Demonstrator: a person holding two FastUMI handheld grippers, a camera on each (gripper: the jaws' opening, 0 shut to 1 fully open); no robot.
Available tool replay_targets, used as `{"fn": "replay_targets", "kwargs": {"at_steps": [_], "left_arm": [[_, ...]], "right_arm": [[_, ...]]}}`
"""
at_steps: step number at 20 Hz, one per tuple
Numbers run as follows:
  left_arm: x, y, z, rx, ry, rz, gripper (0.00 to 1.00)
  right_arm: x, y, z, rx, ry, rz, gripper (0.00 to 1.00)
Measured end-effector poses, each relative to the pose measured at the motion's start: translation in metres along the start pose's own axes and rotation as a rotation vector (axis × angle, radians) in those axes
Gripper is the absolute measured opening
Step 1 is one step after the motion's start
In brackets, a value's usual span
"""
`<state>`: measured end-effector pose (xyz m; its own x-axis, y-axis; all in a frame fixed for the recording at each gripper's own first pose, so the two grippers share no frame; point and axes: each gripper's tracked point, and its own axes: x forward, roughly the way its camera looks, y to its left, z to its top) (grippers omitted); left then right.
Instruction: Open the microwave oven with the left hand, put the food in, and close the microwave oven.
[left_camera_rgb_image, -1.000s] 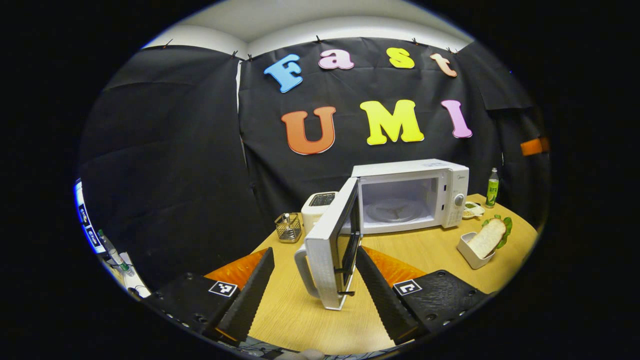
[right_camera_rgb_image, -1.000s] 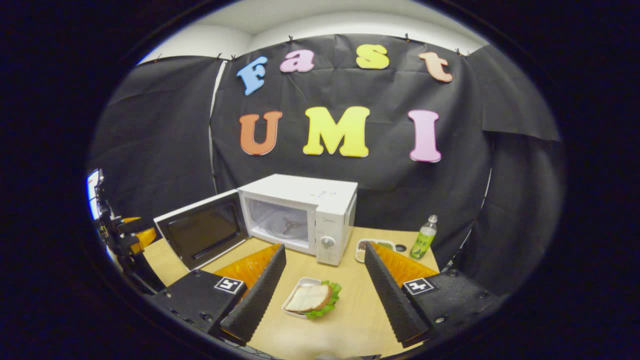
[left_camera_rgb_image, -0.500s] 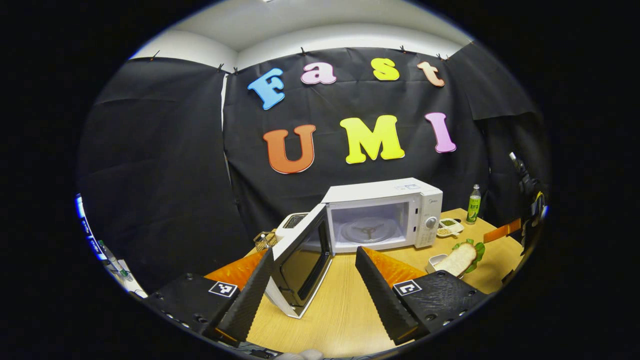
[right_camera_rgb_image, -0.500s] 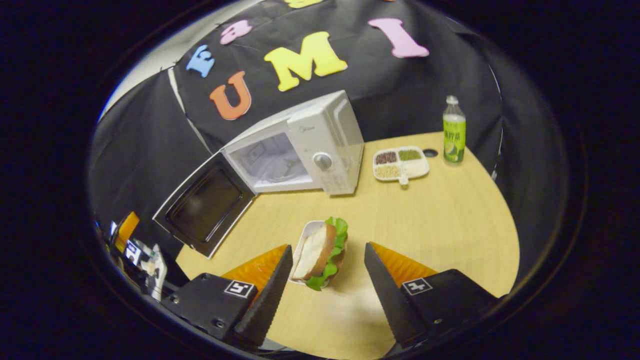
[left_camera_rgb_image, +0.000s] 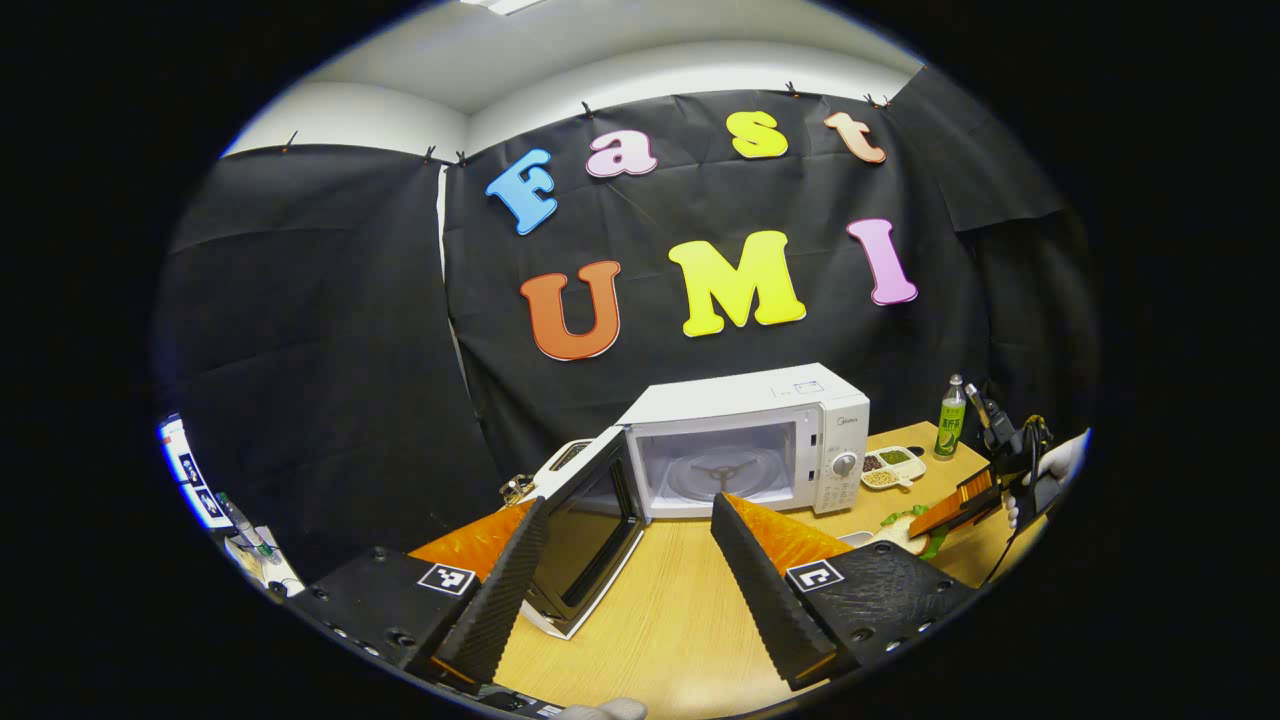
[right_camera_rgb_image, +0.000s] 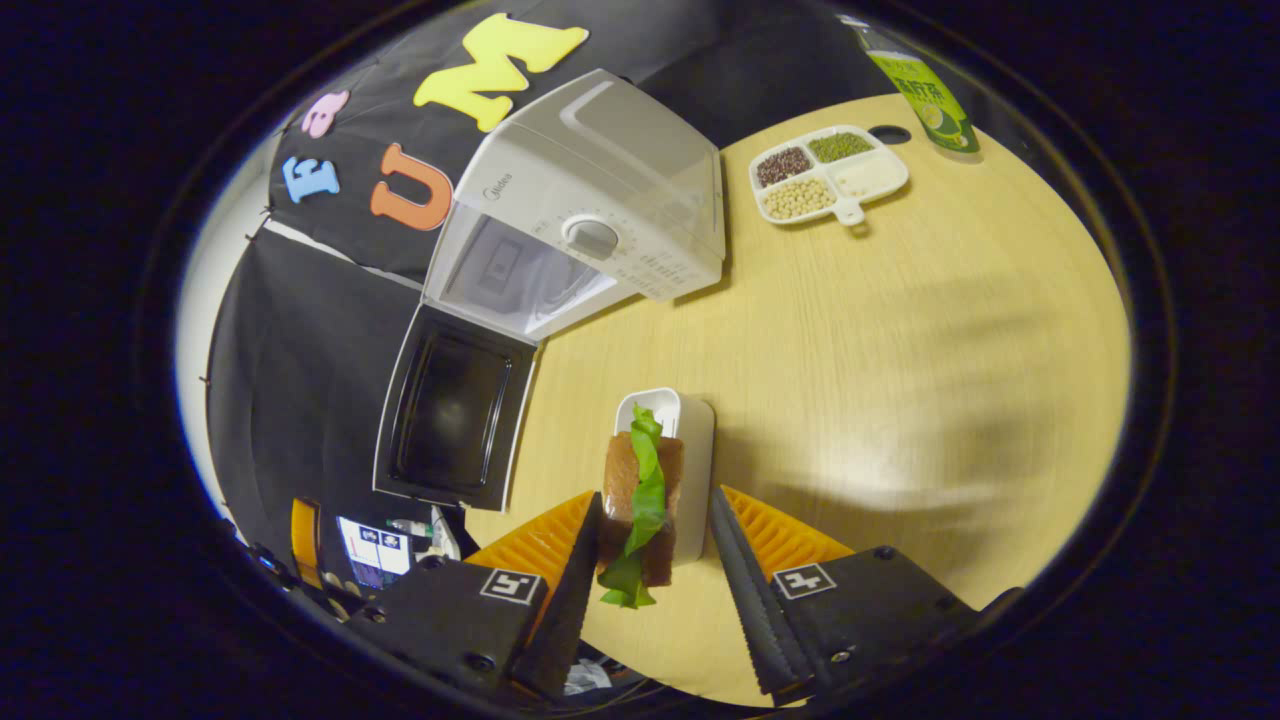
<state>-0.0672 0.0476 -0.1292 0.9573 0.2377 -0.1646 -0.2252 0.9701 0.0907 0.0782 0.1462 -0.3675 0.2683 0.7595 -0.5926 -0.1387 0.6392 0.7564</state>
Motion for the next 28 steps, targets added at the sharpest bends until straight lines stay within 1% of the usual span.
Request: {"fn": "replay_targets", "kwargs": {"at_steps": [1, 2, 3, 4, 5, 6, 8, 10, 11, 13, 14, 17, 19, 22, 26, 28], "left_arm": [[0.001, -0.003, 0.001, 0.001, 0.0, 0.001, 0.97], [0.002, -0.005, 0.003, 0.004, -0.003, 0.0, 0.97], [0.003, -0.005, 0.004, 0.005, -0.003, 0.0, 0.96], [0.004, -0.004, 0.003, 0.006, 0.0, 0.0, 0.97], [0.006, -0.004, 0.004, 0.005, 0.0, -0.002, 0.97], [0.008, -0.001, 0.004, 0.003, -0.001, -0.004, 0.97], [0.011, 0.006, 0.003, 0.001, -0.004, -0.01, 0.97], [0.014, 0.013, 0.003, -0.005, -0.011, -0.027, 0.97], [0.016, 0.016, 0.002, -0.007, -0.008, -0.041, 0.97], [0.02, 0.022, -0.002, -0.002, -0.007, -0.068, 0.97], [0.022, 0.026, -0.001, -0.001, -0.01, -0.084, 0.97], [0.03, 0.034, 0.001, 0.008, -0.02, -0.138, 0.97], [0.034, 0.037, 0.001, 0.025, -0.029, -0.174, 0.97], [0.038, 0.042, 0.001, 0.029, -0.036, -0.217, 0.97], [0.052, 0.046, -0.001, -0.005, -0.044, -0.221, 0.97], [0.057, 0.047, -0.003, -0.017, -0.045, -0.227, 0.97]], "right_arm": [[0.001, 0.001, -0.001, 0.009, 0.02, 0.005, 0.56], [0.002, 0.004, 0.002, 0.017, 0.029, 0.011, 0.49], [0.003, 0.004, 0.001, 0.019, 0.04, -0.006, 0.56], [0.003, 0.006, 0.003, 0.014, 0.043, -0.012, 0.34], [0.003, 0.01, 0.003, 0.004, 0.05, -0.021, 0.34], [0.001, 0.012, 0.003, -0.005, 0.051, -0.027, 0.4], [-0.006, 0.02, 0.005, -0.02, 0.032, -0.041, 0.37], [-0.015, 0.037, 0.01, -0.028, -0.005, -0.036, 0.36], [-0.02, 0.049, 0.014, -0.033, -0.037, -0.035, 0.36], [-0.03, 0.076, 0.023, -0.036, -0.107, -0.023, 0.27], [-0.032, 0.09, 0.029, -0.033, -0.15, -0.015, 0.35], [-0.032, 0.133, 0.046, -0.008, -0.285, 0.008, 0.35], [-0.024, 0.157, 0.058, 0.018, -0.382, 0.024, 0.35], [0.002, 0.185, 0.076, 0.04, -0.514, 0.041, 0.35], [0.053, 0.206, 0.094, 0.113, -0.627, 0.061, 0.35], [0.079, 0.208, 0.106, 0.16, -0.696, 0.063, 0.35]]}}
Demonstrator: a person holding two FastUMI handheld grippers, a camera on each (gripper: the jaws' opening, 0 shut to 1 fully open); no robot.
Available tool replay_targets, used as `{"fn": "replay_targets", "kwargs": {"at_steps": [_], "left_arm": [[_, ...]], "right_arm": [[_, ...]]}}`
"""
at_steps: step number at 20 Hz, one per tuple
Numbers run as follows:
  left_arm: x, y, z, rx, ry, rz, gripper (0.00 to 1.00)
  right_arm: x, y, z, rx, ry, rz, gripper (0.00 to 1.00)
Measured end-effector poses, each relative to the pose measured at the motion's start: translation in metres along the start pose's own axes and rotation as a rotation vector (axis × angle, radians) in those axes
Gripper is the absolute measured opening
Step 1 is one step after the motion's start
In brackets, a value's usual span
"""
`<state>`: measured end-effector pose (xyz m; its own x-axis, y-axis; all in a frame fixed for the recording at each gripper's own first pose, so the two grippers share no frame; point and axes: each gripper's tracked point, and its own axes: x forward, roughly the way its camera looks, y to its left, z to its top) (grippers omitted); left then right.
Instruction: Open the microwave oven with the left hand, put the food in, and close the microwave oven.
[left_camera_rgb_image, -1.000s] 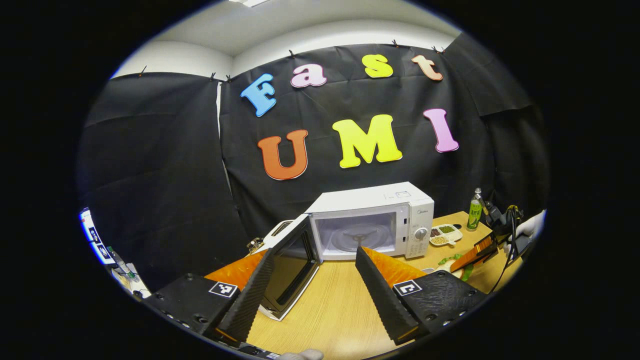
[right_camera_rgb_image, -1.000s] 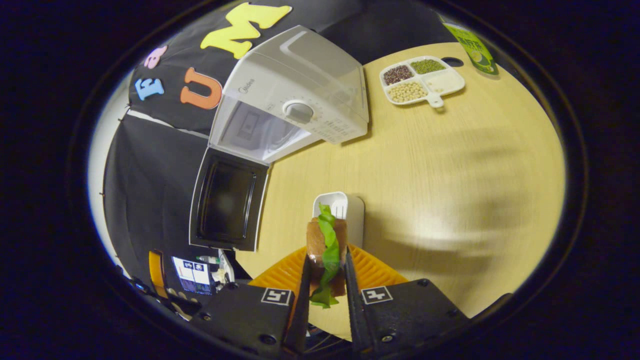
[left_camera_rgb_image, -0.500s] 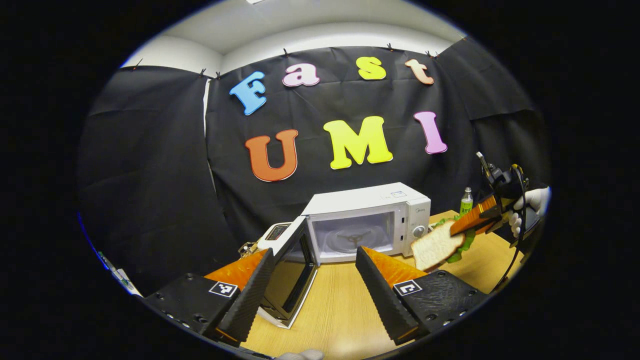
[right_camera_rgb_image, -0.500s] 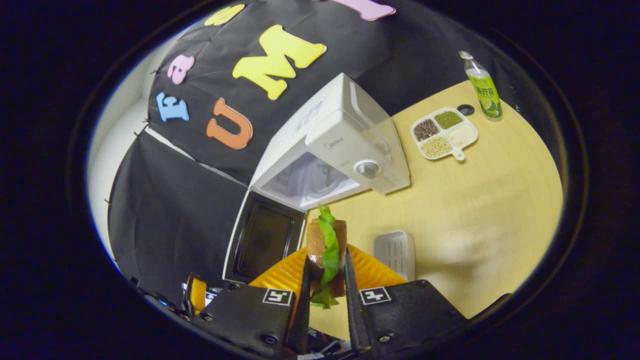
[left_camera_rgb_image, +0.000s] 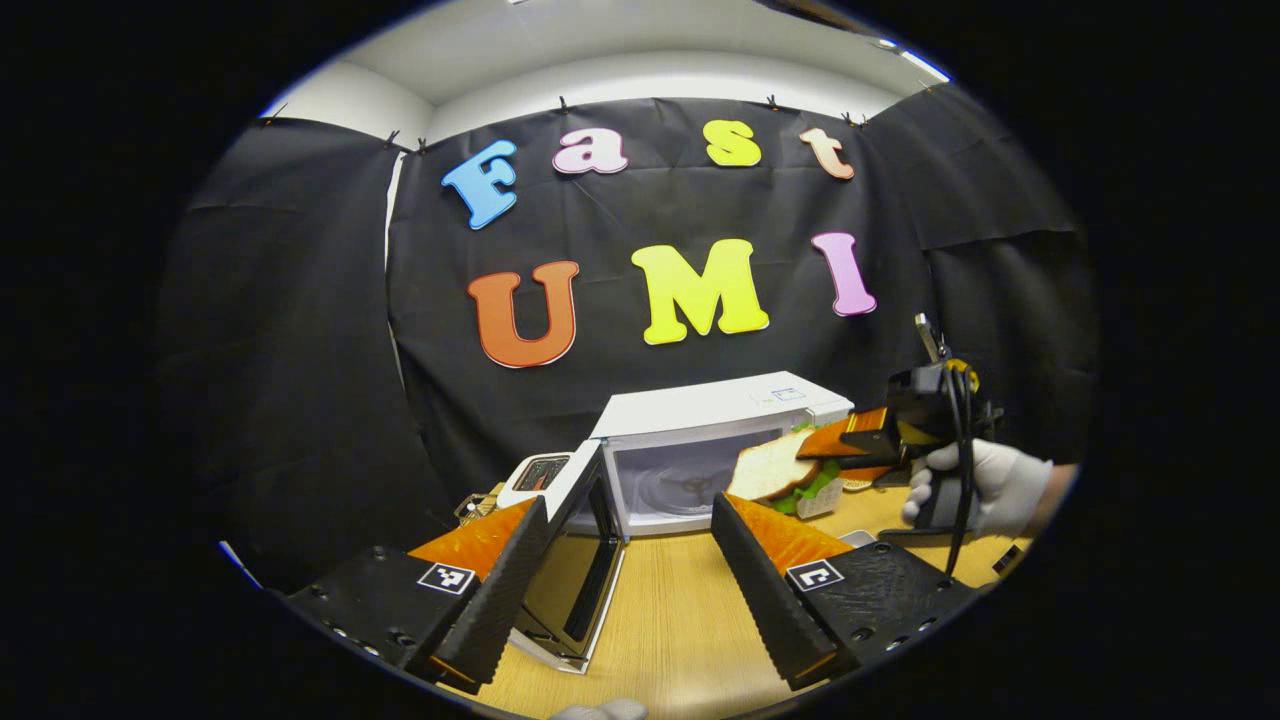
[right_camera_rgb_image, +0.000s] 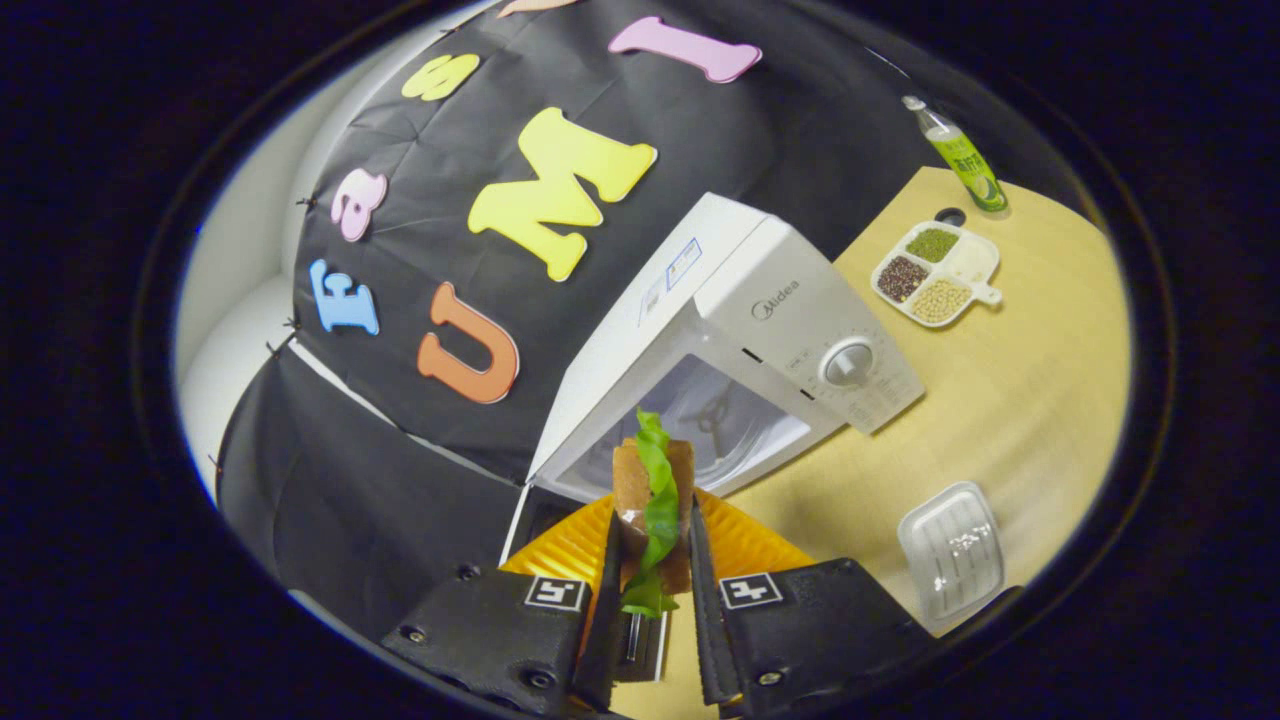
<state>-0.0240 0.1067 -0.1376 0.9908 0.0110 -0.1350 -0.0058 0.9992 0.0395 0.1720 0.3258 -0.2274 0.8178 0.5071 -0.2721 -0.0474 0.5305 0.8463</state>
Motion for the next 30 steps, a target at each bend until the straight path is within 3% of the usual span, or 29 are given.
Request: {"fn": "replay_targets", "kwargs": {"at_steps": [4, 8, 18, 19, 20, 22, 23, 24, 25, 26, 27, 28, 29, 30], "left_arm": [[0.002, 0.009, -0.01, 0.001, -0.003, -0.004, 0.97], [0.001, 0.025, -0.022, -0.001, 0.008, 0.01, 0.97], [0.006, 0.05, -0.032, -0.001, 0.023, 0.021, 0.97], [0.006, 0.05, -0.033, -0.005, 0.021, 0.018, 0.97], [0.006, 0.05, -0.035, -0.003, 0.026, 0.02, 0.97], [0.007, 0.053, -0.039, -0.007, 0.031, 0.031, 0.97], [0.006, 0.053, -0.038, -0.011, 0.03, 0.031, 0.97], [0.006, 0.053, -0.037, -0.009, 0.032, 0.033, 0.97], [0.006, 0.053, -0.038, -0.004, 0.033, 0.035, 0.97], [0.006, 0.054, -0.037, -0.001, 0.031, 0.035, 0.97], [0.005, 0.054, -0.036, 0.001, 0.031, 0.038, 0.97], [0.005, 0.055, -0.035, -0.001, 0.03, 0.04, 0.97], [0.005, 0.056, -0.034, -0.001, 0.028, 0.043, 0.97], [0.005, 0.056, -0.034, -0.001, 0.026, 0.046, 0.97]], "right_arm": [[0.054, -0.002, -0.009, 0.086, -0.172, -0.011, 0.35], [0.111, -0.011, -0.017, 0.146, -0.269, -0.03, 0.35], [0.206, -0.032, -0.014, 0.194, -0.376, -0.108, 0.36], [0.212, -0.033, -0.013, 0.175, -0.38, -0.113, 0.28], [0.216, -0.038, -0.013, 0.144, -0.383, -0.129, 0.38], [0.221, -0.056, -0.017, 0.046, -0.368, -0.204, 0.45], [0.22, -0.061, -0.017, -0.011, -0.364, -0.236, 0.36], [0.221, -0.062, -0.017, -0.078, -0.36, -0.255, 0.51], [0.218, -0.065, -0.017, -0.155, -0.357, -0.29, 0.43], [0.212, -0.067, -0.015, -0.231, -0.353, -0.329, 0.51], [0.212, -0.07, -0.015, -0.285, -0.34, -0.35, 0.72], [0.211, -0.068, -0.013, -0.322, -0.339, -0.348, 0.76], [0.208, -0.066, -0.013, -0.353, -0.338, -0.352, 0.9], [0.202, -0.064, -0.009, -0.378, -0.345, -0.358, 0.94]]}}
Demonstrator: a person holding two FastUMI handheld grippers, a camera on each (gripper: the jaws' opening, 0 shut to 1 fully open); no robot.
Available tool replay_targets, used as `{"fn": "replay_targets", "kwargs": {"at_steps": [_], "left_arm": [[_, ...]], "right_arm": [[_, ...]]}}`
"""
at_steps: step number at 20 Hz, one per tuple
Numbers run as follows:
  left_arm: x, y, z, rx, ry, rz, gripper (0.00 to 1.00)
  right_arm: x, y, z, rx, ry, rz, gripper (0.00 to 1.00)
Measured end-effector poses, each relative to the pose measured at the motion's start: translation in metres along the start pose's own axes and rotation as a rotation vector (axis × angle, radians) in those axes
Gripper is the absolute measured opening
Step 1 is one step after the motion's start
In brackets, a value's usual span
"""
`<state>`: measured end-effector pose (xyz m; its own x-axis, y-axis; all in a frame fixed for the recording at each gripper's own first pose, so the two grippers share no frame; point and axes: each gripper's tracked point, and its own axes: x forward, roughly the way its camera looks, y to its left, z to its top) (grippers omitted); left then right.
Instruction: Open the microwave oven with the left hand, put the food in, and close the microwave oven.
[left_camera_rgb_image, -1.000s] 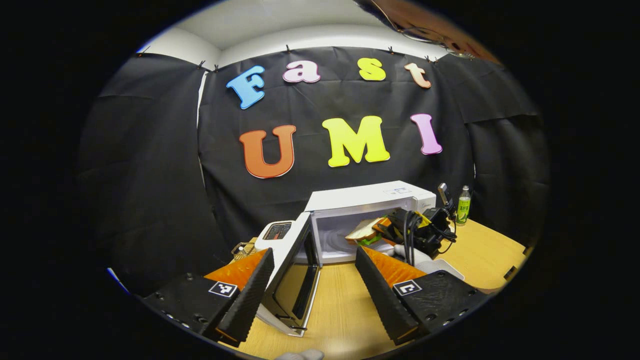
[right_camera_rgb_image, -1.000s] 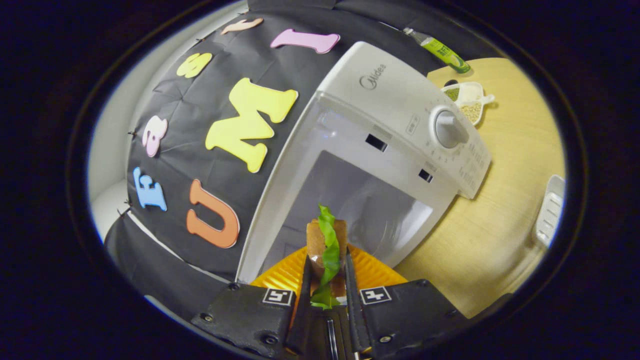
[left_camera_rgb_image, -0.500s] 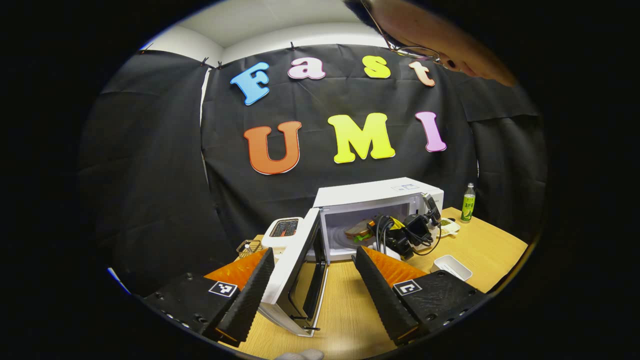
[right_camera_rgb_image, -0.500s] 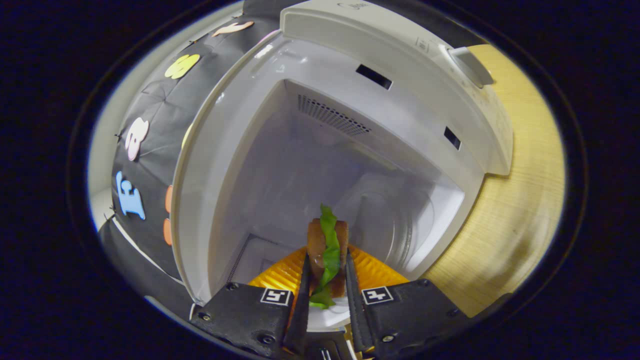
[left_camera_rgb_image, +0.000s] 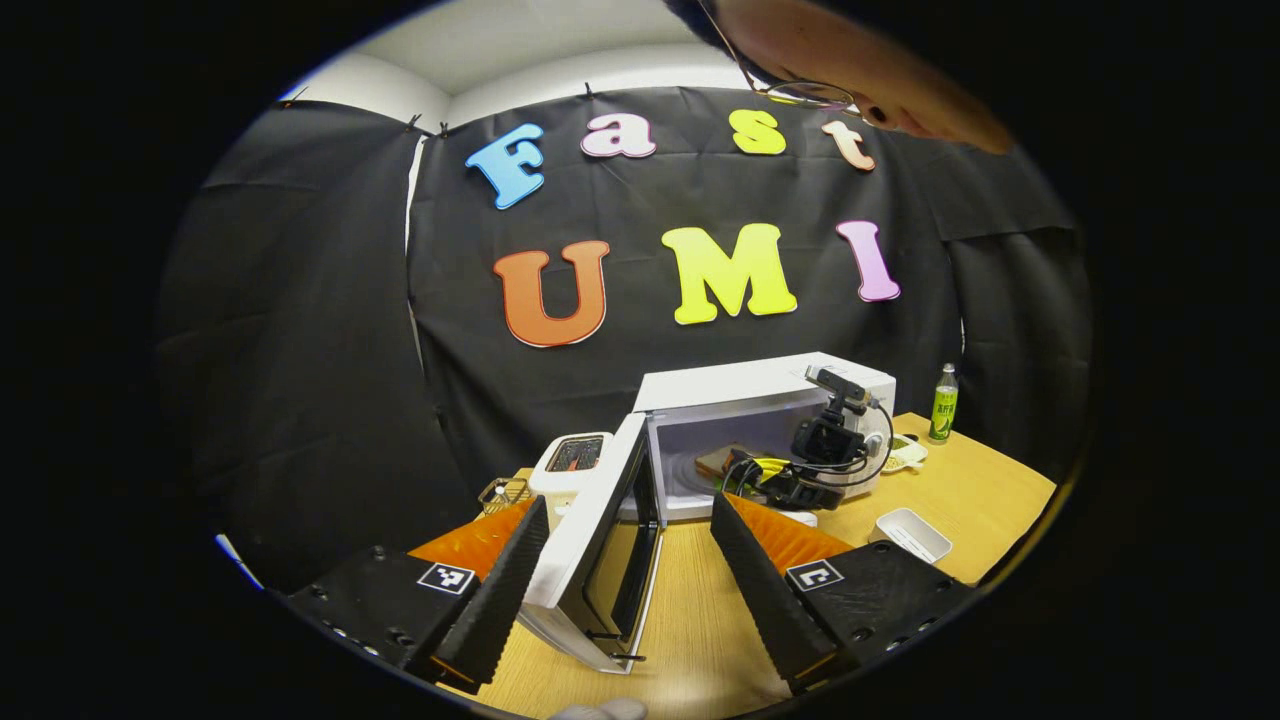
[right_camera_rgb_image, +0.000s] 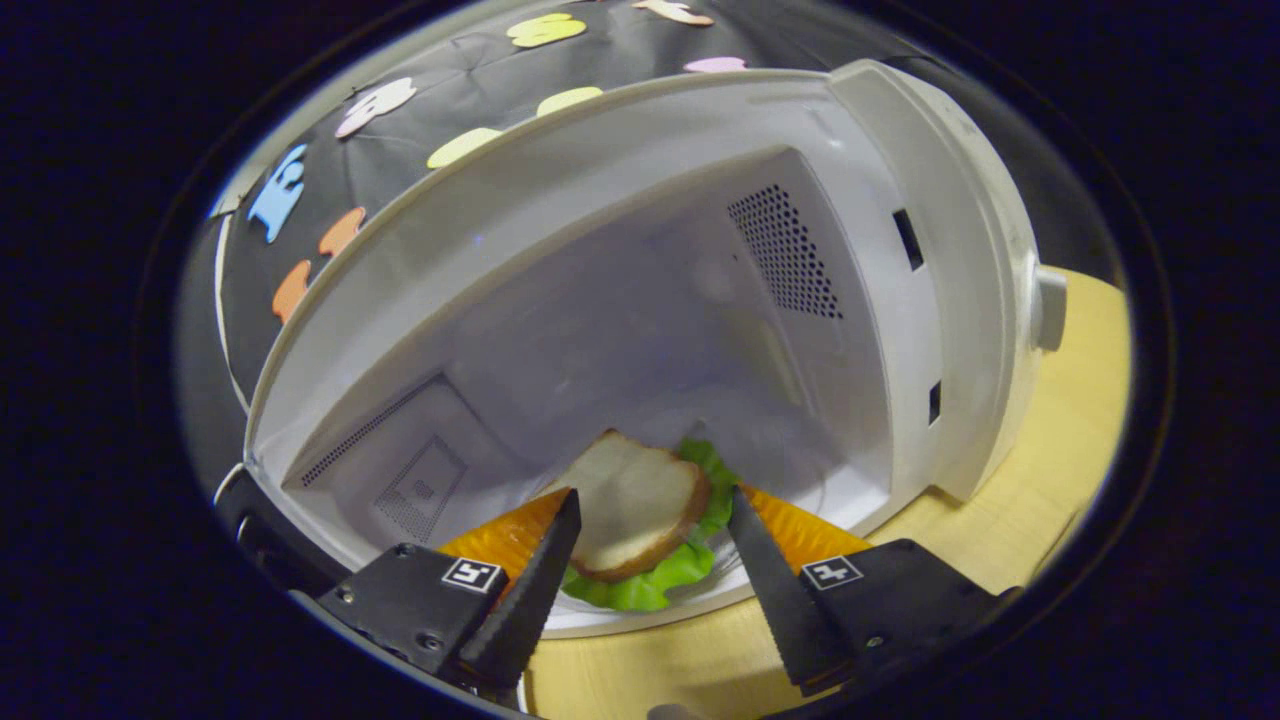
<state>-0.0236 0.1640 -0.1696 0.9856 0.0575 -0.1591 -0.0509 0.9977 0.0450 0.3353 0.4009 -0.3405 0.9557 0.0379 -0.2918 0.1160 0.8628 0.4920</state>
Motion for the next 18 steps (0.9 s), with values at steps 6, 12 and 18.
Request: {"fn": "replay_targets", "kwargs": {"at_steps": [6, 12, 18], "left_arm": [[0.001, 0.003, 0.011, -0.005, -0.015, 0.022, 0.97], [-0.009, -0.011, 0.032, 0.013, -0.034, 0.025, 0.97], [-0.029, -0.047, 0.062, 0.023, -0.055, 0.038, 0.97]], "right_arm": [[-0.051, 0.009, 0.038, -0.187, -0.041, 0.058, 0.9], [-0.129, 0.0, 0.077, -0.261, 0.022, 0.181, 0.98], [-0.204, -0.08, 0.162, -0.423, -0.004, 0.224, 0.98]]}}
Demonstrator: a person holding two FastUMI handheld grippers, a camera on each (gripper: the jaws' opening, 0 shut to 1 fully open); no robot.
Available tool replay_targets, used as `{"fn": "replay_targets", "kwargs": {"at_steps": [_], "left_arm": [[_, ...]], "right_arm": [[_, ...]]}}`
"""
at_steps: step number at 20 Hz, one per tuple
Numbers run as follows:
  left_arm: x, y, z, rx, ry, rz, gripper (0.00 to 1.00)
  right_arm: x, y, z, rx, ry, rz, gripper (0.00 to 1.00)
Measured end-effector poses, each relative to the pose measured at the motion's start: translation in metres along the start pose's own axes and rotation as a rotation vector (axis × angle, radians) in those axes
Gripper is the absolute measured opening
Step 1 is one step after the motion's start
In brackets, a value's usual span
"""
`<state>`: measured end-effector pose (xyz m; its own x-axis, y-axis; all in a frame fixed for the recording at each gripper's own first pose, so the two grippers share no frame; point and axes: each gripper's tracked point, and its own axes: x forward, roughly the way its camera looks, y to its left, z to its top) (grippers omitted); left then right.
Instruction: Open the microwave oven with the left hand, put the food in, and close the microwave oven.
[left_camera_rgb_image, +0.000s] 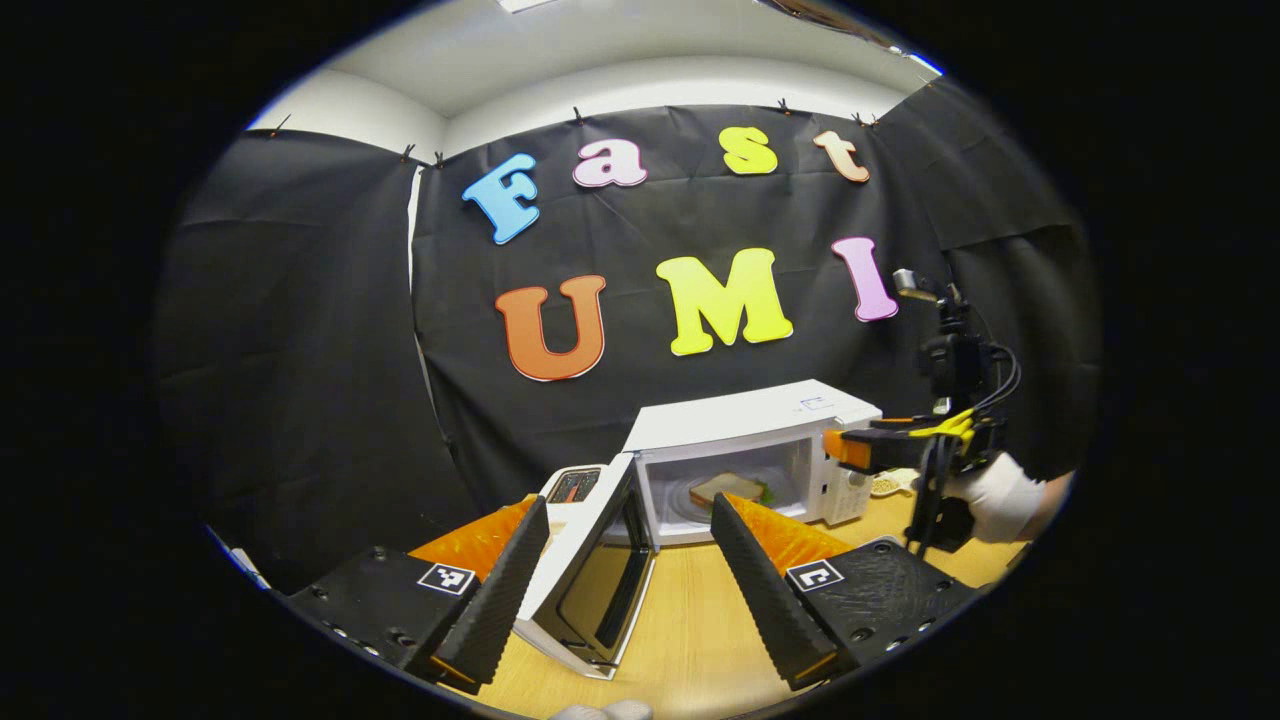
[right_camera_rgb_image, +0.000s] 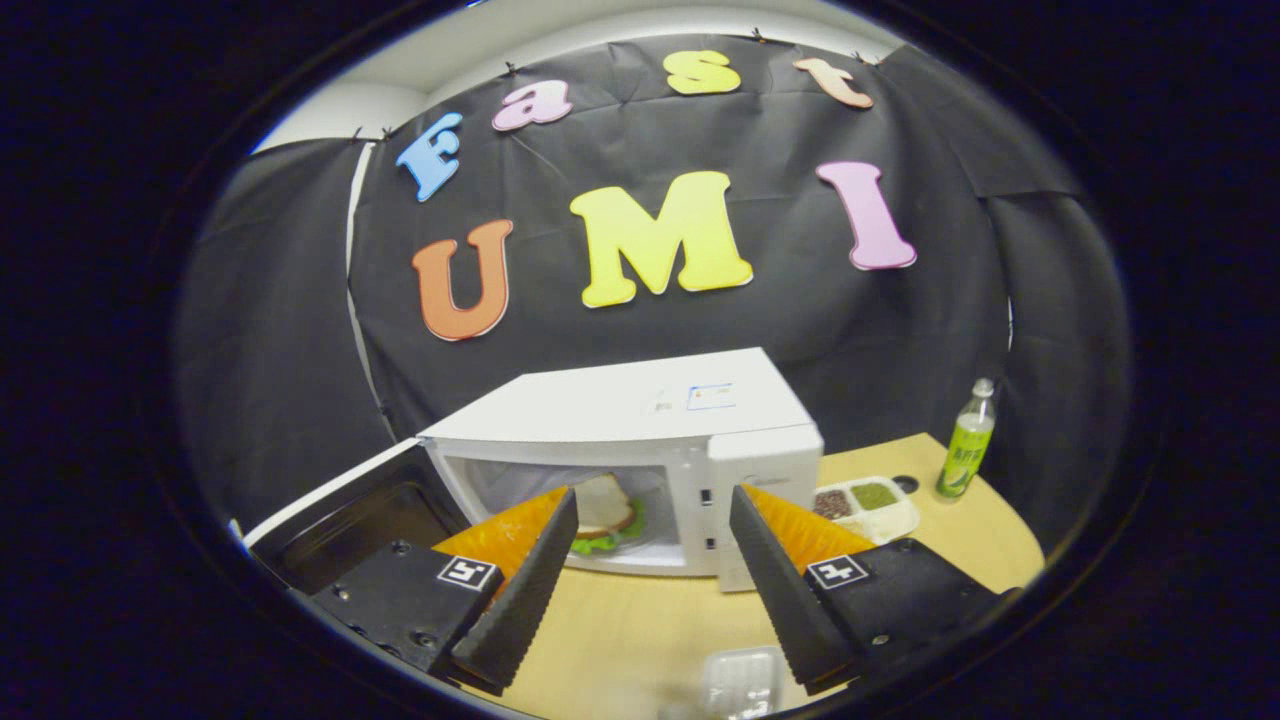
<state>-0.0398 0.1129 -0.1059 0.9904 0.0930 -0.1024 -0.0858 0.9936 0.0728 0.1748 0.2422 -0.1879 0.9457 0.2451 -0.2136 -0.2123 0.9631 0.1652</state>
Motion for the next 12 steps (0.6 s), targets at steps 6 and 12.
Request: {"fn": "replay_targets", "kwargs": {"at_steps": [6, 12], "left_arm": [[-0.02, -0.033, 0.035, -0.023, -0.019, 0.045, 0.97], [-0.025, -0.029, 0.056, -0.022, -0.042, 0.056, 0.89]], "right_arm": [[-0.082, -0.099, 0.039, -0.076, 0.006, 0.0, 0.98], [-0.144, -0.153, 0.076, -0.083, -0.03, -0.045, 0.98]]}}
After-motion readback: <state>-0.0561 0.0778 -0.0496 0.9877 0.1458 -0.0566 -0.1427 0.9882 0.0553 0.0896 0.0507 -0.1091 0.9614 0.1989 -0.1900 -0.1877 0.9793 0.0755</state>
